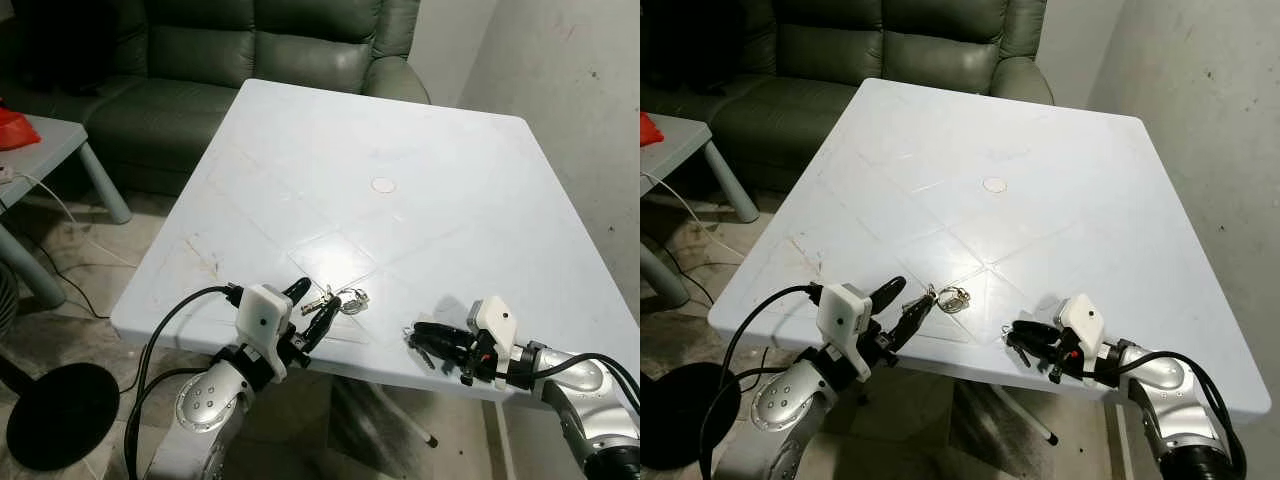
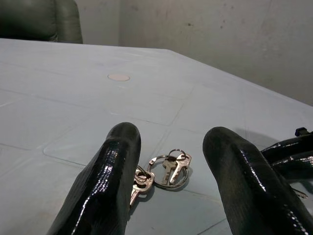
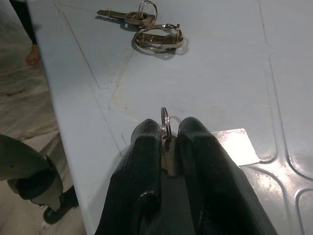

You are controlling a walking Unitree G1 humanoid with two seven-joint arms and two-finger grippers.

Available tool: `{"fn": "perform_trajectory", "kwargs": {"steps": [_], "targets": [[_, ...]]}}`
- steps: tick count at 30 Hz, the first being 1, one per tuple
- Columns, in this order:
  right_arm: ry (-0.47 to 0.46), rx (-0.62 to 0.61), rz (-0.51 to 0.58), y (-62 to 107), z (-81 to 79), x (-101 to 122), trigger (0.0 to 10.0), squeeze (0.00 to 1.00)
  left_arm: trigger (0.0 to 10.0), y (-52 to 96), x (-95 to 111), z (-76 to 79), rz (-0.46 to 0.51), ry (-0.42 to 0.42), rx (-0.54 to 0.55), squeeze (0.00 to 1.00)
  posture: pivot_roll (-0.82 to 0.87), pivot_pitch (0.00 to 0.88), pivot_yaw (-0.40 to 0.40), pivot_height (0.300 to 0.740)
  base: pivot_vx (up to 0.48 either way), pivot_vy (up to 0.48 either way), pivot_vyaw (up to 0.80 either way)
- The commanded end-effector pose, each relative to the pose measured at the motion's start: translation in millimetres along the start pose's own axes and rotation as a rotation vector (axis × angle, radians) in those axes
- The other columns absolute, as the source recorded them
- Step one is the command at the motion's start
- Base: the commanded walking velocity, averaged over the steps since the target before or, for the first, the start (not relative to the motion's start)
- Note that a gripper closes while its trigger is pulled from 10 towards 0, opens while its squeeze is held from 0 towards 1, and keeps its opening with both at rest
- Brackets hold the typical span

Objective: Hang keys on a hook

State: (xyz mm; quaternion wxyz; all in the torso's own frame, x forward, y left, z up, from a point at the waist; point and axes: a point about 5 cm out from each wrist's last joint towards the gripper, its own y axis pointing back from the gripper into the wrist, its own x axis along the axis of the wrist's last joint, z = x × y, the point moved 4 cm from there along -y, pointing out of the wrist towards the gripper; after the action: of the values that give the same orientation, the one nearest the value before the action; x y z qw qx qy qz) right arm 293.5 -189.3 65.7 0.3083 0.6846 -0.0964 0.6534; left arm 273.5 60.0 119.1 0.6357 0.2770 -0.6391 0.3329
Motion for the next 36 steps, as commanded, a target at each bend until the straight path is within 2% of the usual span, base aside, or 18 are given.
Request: {"fn": "perform_trajectory", "kwargs": {"steps": [1,2,3,4,5,6,7,8,10,11,12,31,32,36], "targets": [[0.026,0.017,-0.011,2.5,-0.6,2.7,10.0,0.00,10.0,-1.3,1.4,0.9,0.001,-0.003,0.000,0.00,-0.11,0.093,-0.059,0.740,0.000,0.000,0.00],[0.026,0.017,-0.011,2.5,-0.6,2.7,10.0,0.00,10.0,-1.3,1.4,0.9,0.001,-0.003,0.000,0.00,-0.11,0.093,-0.059,0.740,0.000,0.000,0.00],[0.026,0.018,-0.010,2.4,-0.8,3.0,3.9,0.00,10.0,-1.3,1.6,0.8,0.002,-0.002,0.001,0.00,-0.11,0.093,-0.059,0.740,0.000,0.000,0.00],[0.026,0.018,-0.010,2.4,-0.8,3.0,3.9,0.00,10.0,-1.3,1.6,0.8,0.002,-0.002,0.001,0.00,-0.11,0.093,-0.059,0.740,0.000,0.000,0.00],[0.026,0.016,-0.008,2.3,-0.7,3.3,1.2,0.00,10.0,-1.2,1.7,0.8,0.003,-0.002,0.001,0.00,-0.11,0.093,-0.059,0.740,0.000,0.000,0.00],[0.026,0.015,-0.007,2.2,-0.7,3.4,2.5,0.00,10.0,-1.2,1.7,0.8,0.003,-0.002,0.001,0.00,-0.11,0.093,-0.059,0.740,0.000,0.000,0.00],[0.025,0.016,-0.007,2.2,-0.7,3.5,3.0,0.00,10.0,-1.3,2.0,0.7,0.004,-0.001,0.001,0.00,-0.11,0.093,-0.061,0.740,0.000,0.000,0.00],[0.024,0.015,-0.007,2.1,-0.6,3.7,4.0,0.00,10.0,-1.4,2.2,0.5,0.005,0.001,0.002,0.00,-0.11,0.093,-0.061,0.740,0.000,0.000,0.00],[0.024,0.016,-0.008,2.0,-0.5,3.8,4.0,0.00,10.0,-1.4,2.4,0.3,0.005,0.002,0.003,0.00,-0.11,0.093,-0.061,0.740,0.000,0.000,0.00],[0.024,0.017,-0.010,1.8,-0.7,3.6,9.1,0.00,10.0,-1.5,2.2,0.1,0.005,0.001,0.004,0.00,-0.10,0.094,-0.061,0.740,0.000,0.000,0.00],[0.024,0.017,-0.010,1.7,-0.7,3.7,10.0,0.00,10.0,-1.6,2.3,0.0,0.005,0.001,0.004,0.00,-0.10,0.093,-0.062,0.740,0.000,0.000,0.00],[0.006,0.010,-0.032,-2.6,-2.1,1.4,10.0,0.00,10.0,-1.9,3.4,-1.1,0.011,0.008,0.014,0.00,-0.10,0.093,-0.065,0.740,0.000,0.000,0.00],[-0.002,0.009,-0.033,-2.5,-2.0,1.0,10.0,1.00,10.0,-1.9,3.3,-1.0,0.011,0.009,0.013,0.00,-0.10,0.093,-0.065,0.740,0.000,0.000,0.00],[0.004,0.000,-0.034,-2.3,-0.9,1.2,10.0,1.00,10.0,-2.1,3.7,-0.9,0.012,0.009,0.012,0.00,-0.10,0.093,-0.064,0.740,0.000,0.000,0.00]]}}
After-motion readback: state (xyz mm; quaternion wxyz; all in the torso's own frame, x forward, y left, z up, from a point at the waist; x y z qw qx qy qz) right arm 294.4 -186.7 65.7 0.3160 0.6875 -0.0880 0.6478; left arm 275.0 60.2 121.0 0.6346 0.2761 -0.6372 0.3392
